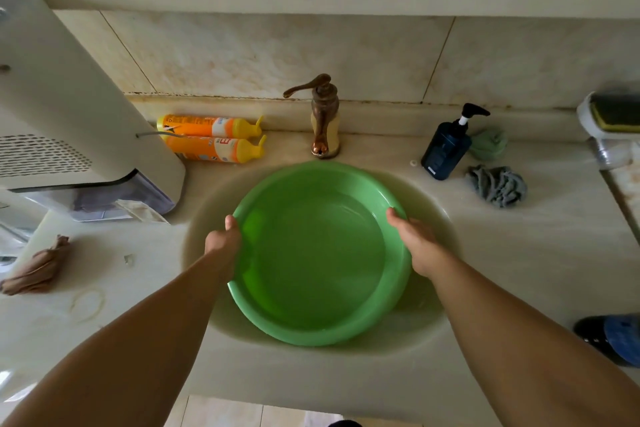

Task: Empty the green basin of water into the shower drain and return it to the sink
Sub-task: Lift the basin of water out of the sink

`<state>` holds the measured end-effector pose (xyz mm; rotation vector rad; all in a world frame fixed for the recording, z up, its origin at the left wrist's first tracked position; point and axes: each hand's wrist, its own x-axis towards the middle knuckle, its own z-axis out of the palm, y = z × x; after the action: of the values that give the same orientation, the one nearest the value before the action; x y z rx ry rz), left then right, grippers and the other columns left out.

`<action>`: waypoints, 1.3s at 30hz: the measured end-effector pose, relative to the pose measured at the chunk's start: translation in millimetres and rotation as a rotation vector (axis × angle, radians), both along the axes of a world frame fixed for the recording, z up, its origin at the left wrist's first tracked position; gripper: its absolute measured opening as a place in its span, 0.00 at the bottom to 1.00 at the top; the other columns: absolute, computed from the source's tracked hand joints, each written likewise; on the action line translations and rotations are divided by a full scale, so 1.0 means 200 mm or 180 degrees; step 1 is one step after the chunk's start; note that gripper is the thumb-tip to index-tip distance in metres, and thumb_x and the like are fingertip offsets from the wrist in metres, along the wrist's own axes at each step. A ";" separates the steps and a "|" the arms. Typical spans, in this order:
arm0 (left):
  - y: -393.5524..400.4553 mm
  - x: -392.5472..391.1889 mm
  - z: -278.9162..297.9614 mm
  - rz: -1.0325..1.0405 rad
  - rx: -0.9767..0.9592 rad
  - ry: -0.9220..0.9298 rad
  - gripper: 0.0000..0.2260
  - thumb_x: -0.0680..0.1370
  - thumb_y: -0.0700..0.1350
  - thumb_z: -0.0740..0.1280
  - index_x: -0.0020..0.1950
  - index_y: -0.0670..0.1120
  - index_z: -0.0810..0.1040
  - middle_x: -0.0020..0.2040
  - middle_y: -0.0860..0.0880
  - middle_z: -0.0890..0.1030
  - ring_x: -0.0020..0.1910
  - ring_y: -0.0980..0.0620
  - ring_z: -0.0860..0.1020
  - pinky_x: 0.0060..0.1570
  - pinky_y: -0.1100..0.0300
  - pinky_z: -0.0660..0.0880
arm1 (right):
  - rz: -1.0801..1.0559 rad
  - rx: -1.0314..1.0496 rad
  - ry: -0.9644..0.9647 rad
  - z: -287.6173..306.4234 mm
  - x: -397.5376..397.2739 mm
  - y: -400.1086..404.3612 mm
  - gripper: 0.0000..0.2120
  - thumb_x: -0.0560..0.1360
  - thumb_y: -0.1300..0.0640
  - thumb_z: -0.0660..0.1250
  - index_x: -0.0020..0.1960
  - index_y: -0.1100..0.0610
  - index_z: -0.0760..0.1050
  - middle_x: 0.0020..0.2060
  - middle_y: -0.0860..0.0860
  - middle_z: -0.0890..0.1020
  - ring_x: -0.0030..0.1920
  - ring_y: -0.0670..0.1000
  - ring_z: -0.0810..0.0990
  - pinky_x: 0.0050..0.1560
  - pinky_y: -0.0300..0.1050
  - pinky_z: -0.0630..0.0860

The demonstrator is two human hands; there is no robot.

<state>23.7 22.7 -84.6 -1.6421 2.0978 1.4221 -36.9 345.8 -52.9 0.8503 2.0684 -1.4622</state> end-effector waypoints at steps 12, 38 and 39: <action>-0.15 0.23 0.34 0.0351 0.0039 0.0365 0.29 0.77 0.61 0.60 0.62 0.36 0.75 0.43 0.41 0.76 0.43 0.42 0.77 0.43 0.53 0.72 | 0.0106 -0.0236 0.0262 0.27 0.10 -0.20 0.32 0.71 0.44 0.73 0.66 0.65 0.72 0.60 0.62 0.80 0.57 0.60 0.81 0.60 0.56 0.77; -0.68 1.09 0.34 0.0438 -0.0601 0.0335 0.30 0.83 0.59 0.51 0.62 0.34 0.75 0.57 0.35 0.78 0.56 0.38 0.77 0.51 0.52 0.69 | 0.0412 -0.0492 0.0470 0.24 0.64 -0.87 0.32 0.69 0.44 0.74 0.63 0.66 0.74 0.62 0.60 0.79 0.60 0.61 0.78 0.64 0.58 0.74; -0.68 1.09 0.34 0.0367 -0.0681 0.0390 0.29 0.83 0.59 0.50 0.62 0.34 0.75 0.58 0.34 0.78 0.57 0.37 0.76 0.51 0.52 0.68 | 0.0401 -0.0477 0.0489 0.24 0.64 -0.87 0.33 0.68 0.43 0.74 0.62 0.66 0.75 0.61 0.60 0.80 0.58 0.61 0.79 0.63 0.58 0.75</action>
<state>241.9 -112.7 -16.4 -1.8233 2.3295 1.4064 90.4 172.1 -5.6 0.5549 2.0487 -1.6329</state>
